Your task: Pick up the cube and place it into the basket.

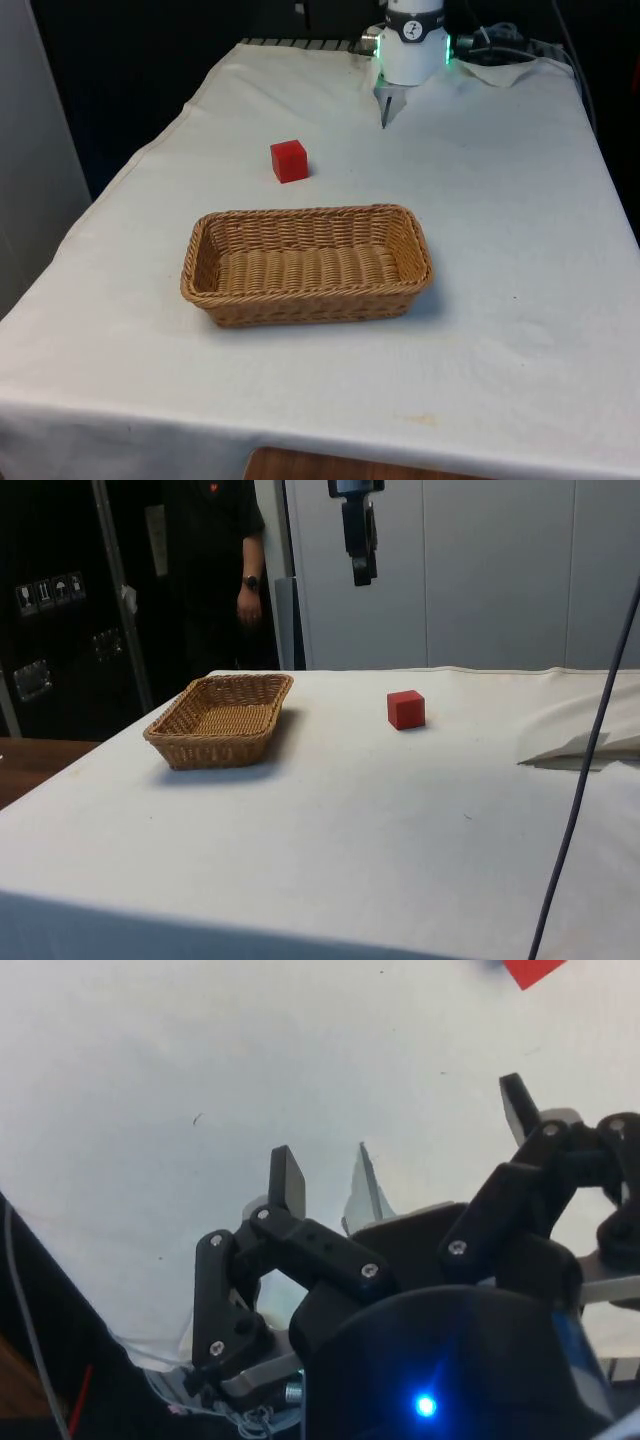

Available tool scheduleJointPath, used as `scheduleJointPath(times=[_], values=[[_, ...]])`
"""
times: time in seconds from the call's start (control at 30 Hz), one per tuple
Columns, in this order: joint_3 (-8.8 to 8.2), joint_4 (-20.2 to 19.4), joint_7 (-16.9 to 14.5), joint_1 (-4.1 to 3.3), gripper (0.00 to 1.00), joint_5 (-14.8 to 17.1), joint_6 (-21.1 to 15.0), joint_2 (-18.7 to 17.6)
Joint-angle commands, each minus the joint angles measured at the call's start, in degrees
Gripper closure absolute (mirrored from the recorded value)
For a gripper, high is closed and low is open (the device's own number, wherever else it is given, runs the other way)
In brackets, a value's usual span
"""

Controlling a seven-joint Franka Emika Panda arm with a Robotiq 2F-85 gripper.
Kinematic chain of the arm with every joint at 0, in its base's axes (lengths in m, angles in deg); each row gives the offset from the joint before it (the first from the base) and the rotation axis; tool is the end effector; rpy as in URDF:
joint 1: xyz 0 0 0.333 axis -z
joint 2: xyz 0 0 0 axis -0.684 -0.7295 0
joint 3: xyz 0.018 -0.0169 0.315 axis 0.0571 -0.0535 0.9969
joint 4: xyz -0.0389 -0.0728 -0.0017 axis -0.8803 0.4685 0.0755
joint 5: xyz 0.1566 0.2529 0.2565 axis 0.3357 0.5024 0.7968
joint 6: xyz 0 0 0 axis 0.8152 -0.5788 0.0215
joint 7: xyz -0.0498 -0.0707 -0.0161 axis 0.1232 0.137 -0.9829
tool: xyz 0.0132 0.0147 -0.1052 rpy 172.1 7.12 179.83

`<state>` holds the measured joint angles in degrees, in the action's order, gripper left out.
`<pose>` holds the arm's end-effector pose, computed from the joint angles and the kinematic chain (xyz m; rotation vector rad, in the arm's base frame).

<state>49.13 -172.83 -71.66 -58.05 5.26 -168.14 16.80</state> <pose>0.4582 -0.0939 0.4030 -3.0851 -0.2459 0.0672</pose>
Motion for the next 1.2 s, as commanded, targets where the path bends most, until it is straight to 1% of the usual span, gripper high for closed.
scheduleJointPath(times=[0.0, 0.2, 0.23, 0.3, 0.43, 0.47, 0.5, 0.53, 0.7, 0.73, 0.77, 0.8, 0.9, 1.03, 1.07, 1.1, 1.17], values=[[-0.34, -0.5, -0.7, 0.23, 0.0, -0.7, -1.0, 0.1], [-1.83, -1.1, -3.4, 0.29, 0.0, -1.0, -2.2, -0.2], [-1.72, -0.7, -3.2, 0.11, 0.0, -0.4, -1.3, -0.3], [-2.52, -1.3, -4.8, 0.34, 0.0, -1.0, -2.8, -0.3], [-3.38, -1.8, -6.6, 0.4, 0.0, -1.0, -3.8, -0.5], [-3.84, -2.1, -7.6, 0.4, 0.0, -1.0, -4.4, -0.6], [-3.78, -1.8, -7.4, 0.23, 0.0, -0.6, -3.6, -0.6], [-4.07, -2.2, -8.0, 0.4, 0.0, -1.0, -4.6, -0.7], [-4.93, -2.5, -10.1, 0.57, 0.0, -1.1, -6.0, -0.9], [-5.33, -2.6, -11.0, 0.69, 0.0, -1.3, -6.6, -1.0], [-5.33, -2.3, -11.0, 0.46, 0.0, -0.6, -5.6, -1.1], [-5.5, -2.8, -11.4, 0.69, 0.0, -1.3, -6.9, -1.0], [-5.96, -3.0, -12.5, 0.8, 0.0, -1.5, -7.8, -1.0], [-6.7, -3.5, -14.3, 0.86, 0.0, -1.7, -9.2, -1.2], [-6.65, -3.2, -14.2, 0.69, 0.0, -1.0, -8.2, -1.2], [-6.82, -3.6, -14.7, 0.86, 0.0, -1.8, -9.6, -1.3], [-6.99, -3.8, -15.5, 0.86, 0.0, -1.8, -10.2, -1.4]])
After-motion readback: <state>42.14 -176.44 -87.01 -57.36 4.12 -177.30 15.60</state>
